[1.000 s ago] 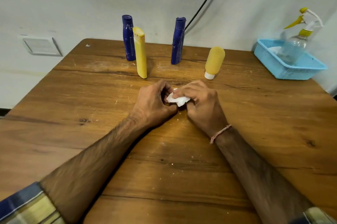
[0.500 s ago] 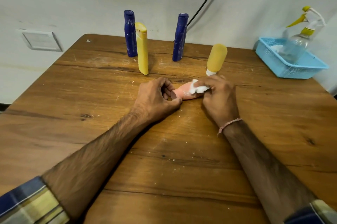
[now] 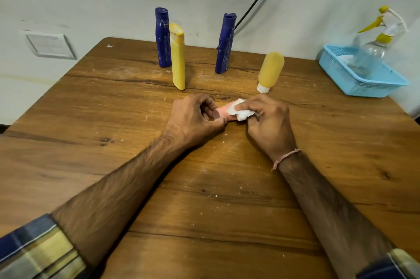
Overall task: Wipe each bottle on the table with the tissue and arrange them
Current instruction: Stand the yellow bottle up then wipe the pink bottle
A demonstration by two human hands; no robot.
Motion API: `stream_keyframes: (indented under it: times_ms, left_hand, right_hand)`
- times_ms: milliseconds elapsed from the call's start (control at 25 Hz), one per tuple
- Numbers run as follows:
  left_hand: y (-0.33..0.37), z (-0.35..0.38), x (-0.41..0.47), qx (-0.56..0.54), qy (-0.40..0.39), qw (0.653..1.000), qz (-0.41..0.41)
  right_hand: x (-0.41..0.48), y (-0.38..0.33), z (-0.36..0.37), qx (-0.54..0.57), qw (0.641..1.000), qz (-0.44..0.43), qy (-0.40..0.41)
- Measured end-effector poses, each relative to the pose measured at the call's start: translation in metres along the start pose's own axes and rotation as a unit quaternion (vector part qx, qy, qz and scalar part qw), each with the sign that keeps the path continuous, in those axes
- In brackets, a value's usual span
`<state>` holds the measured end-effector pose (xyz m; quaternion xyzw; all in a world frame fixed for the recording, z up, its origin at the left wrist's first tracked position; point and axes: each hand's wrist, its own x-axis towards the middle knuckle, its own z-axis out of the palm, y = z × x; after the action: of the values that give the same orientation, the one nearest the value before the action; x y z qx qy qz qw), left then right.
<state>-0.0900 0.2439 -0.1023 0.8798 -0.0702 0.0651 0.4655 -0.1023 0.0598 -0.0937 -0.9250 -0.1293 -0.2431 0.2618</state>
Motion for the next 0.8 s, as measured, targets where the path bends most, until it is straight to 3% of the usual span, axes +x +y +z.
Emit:
stream_keyframes:
  times_ms: [80, 120, 280, 320, 440, 480, 640, 720, 800]
  left_hand:
    - [-0.002, 0.000, 0.000, -0.007, 0.005, 1.000, 0.001]
    - [-0.002, 0.000, 0.000, -0.009, 0.008, 1.000, 0.000]
    - [-0.002, -0.001, 0.002, -0.006, 0.007, 1.000, -0.011]
    - [-0.002, -0.001, 0.002, -0.007, 0.007, 1.000, -0.013]
    - [-0.003, 0.000, 0.002, -0.010, 0.023, 1.000, -0.010]
    - [-0.003, 0.000, 0.002, -0.009, 0.024, 1.000, -0.010]
    - [-0.001, -0.001, 0.001, 0.005, 0.009, 1.000, -0.007]
    - [0.000, -0.001, -0.001, 0.009, 0.016, 1.000, 0.019]
    - [-0.001, 0.000, -0.003, 0.003, 0.018, 0.999, 0.037]
  right_hand:
    - [-0.007, -0.010, 0.004, 0.029, 0.996, -0.080, -0.038]
    - [-0.005, -0.008, 0.003, 0.032, 0.996, -0.078, -0.038]
    - [0.008, 0.020, -0.009, -0.024, 0.995, 0.085, 0.035]
    - [0.007, 0.016, -0.009, -0.021, 0.997, 0.068, 0.030]
    - [-0.004, -0.001, 0.001, 0.025, 0.995, -0.090, -0.033]
    - [-0.003, 0.000, 0.001, 0.032, 0.994, -0.101, -0.033]
    - [0.011, 0.027, -0.011, -0.016, 0.991, 0.119, 0.056]
    - [0.006, 0.016, -0.006, -0.017, 0.997, 0.064, 0.048]
    - [-0.004, -0.005, 0.005, 0.010, 0.996, -0.086, 0.001]
